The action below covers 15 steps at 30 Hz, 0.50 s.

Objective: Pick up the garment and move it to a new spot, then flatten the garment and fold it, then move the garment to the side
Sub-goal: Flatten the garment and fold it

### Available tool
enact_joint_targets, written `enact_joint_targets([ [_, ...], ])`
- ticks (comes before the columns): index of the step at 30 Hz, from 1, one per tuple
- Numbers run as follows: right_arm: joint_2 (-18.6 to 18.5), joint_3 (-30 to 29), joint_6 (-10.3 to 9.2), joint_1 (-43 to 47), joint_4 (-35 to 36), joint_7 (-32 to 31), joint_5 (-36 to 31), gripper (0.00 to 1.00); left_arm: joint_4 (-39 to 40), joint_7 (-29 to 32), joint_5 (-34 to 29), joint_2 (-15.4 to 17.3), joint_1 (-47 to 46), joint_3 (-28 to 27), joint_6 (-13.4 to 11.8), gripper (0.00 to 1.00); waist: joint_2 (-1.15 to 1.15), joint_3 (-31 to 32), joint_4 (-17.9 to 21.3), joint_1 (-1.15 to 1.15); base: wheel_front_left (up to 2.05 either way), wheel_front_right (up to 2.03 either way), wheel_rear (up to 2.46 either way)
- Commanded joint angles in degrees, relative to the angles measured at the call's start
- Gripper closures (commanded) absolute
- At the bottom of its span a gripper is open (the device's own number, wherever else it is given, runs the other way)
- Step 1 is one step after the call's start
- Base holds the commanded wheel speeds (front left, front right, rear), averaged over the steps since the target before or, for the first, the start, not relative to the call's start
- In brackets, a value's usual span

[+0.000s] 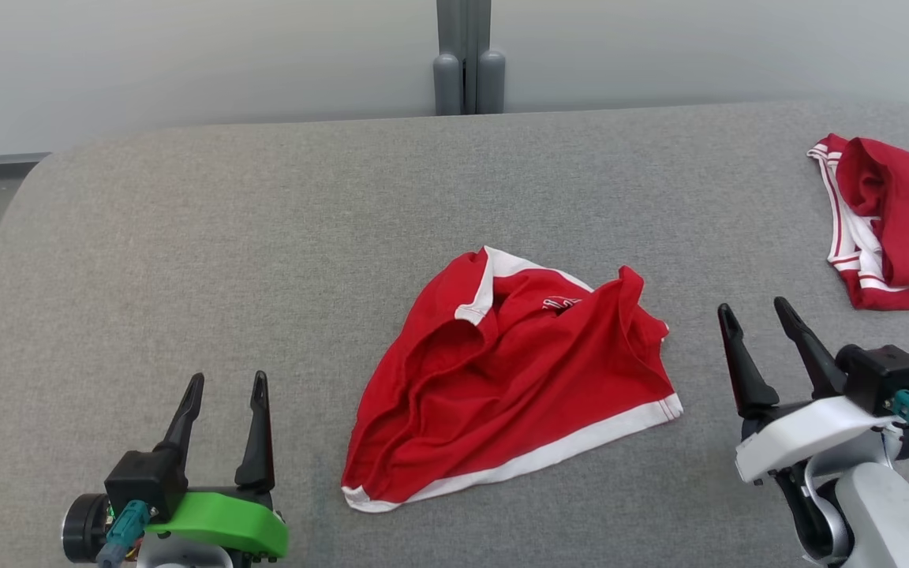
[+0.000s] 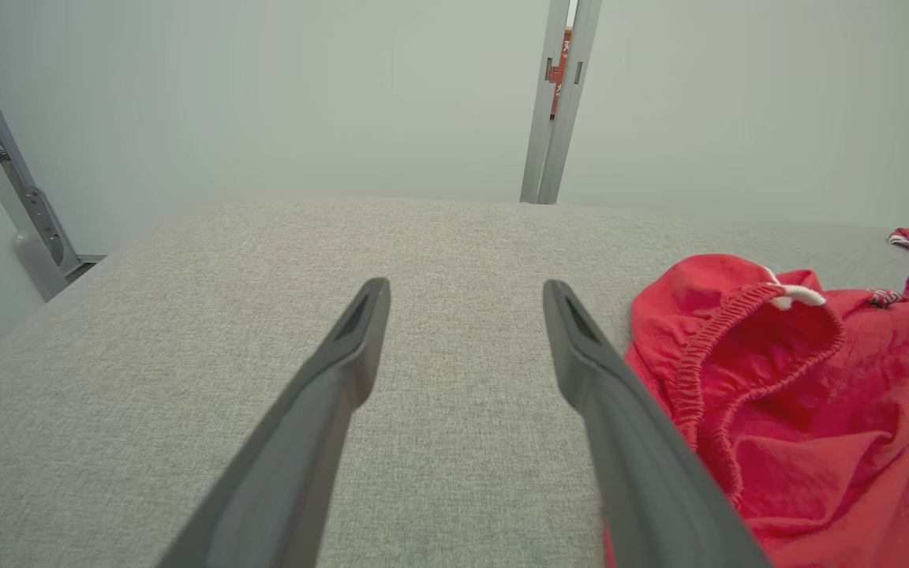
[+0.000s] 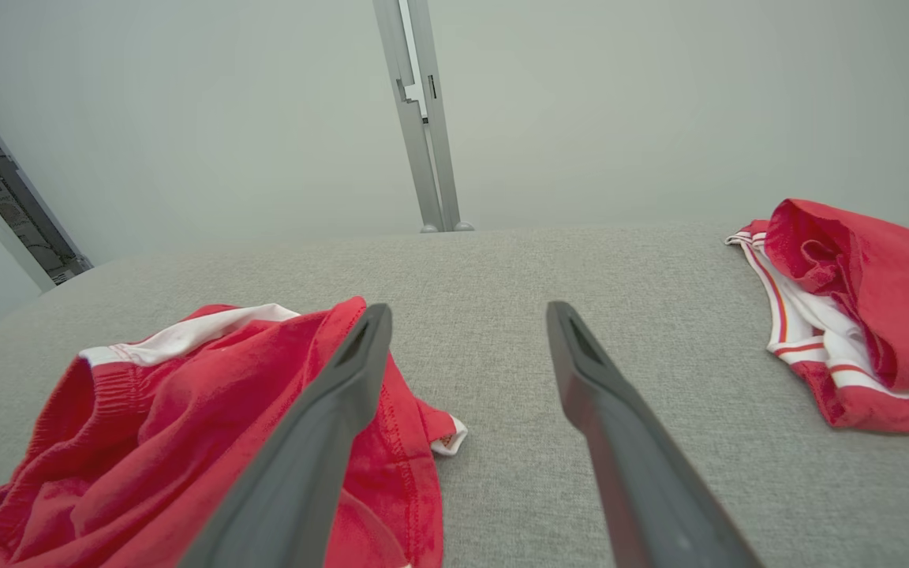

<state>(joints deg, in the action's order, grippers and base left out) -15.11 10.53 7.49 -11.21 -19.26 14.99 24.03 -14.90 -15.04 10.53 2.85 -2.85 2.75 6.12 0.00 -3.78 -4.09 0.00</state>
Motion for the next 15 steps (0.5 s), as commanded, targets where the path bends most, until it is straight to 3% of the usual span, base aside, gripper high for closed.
enact_joint_targets([
  [1, 0.1, -1.0, -0.01, 1.8, 1.6, 0.2, -0.7, 0.00, 0.0, -0.2, -0.2, 0.1, 0.8, -0.3, 0.3, 0.00, 0.00, 0.8, 0.8, 0.00, 0.00, 0.00, 0.00],
  [15, 4.7, -8.7, -0.01, 13.8, 14.4, 0.2, -7.0, 0.00, 0.6, -0.2, -1.0, 0.1, 2.4, -2.2, 0.5, 0.00, 0.00, 3.0, 2.1, 0.00, 0.00, 0.00, 0.00],
])
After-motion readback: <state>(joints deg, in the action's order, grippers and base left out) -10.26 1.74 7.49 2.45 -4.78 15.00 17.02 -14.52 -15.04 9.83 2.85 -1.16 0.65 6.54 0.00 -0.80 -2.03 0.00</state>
